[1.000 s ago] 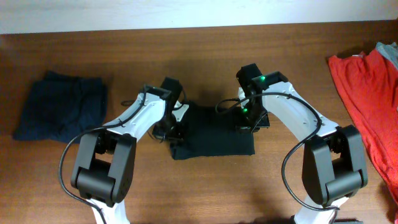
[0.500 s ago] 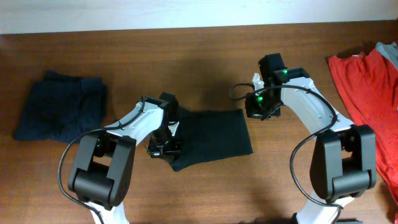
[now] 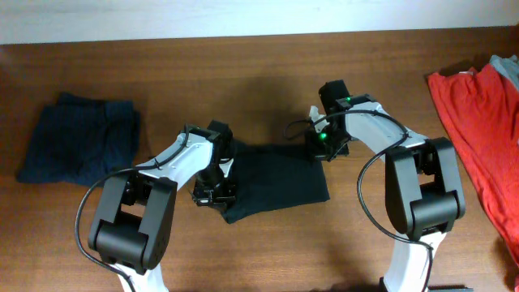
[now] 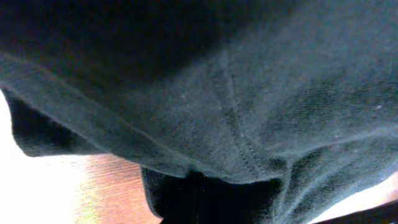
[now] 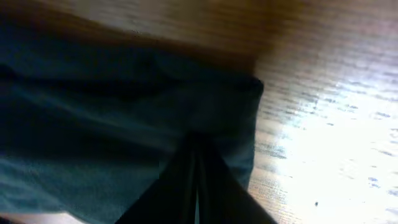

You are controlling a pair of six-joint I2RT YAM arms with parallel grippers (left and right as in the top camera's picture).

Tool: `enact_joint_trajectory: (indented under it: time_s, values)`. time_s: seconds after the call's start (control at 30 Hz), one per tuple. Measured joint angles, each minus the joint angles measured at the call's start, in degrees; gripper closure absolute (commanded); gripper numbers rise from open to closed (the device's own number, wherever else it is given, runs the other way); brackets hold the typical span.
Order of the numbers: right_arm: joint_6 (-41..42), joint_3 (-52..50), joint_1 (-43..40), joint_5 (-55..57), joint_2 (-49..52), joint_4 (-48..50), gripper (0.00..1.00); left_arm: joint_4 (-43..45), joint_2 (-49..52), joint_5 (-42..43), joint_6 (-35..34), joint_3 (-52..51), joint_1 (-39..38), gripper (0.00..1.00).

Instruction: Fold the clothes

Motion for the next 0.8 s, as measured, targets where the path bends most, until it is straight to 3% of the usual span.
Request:
enact_joint_trajectory:
  time_s: [0.47,0.8]
  values:
    - [9.8,2.1,-3.0,14.4,1.2,7.6,0.96,-0.7,0.0,-0.4,0.0,0.0,0.0,0.99]
    - [7.0,6.7,-6.8,10.0,1.5,-7.2,0.96,-2.7,0.5,-2.5,0.1,2.4,0.0,0.99]
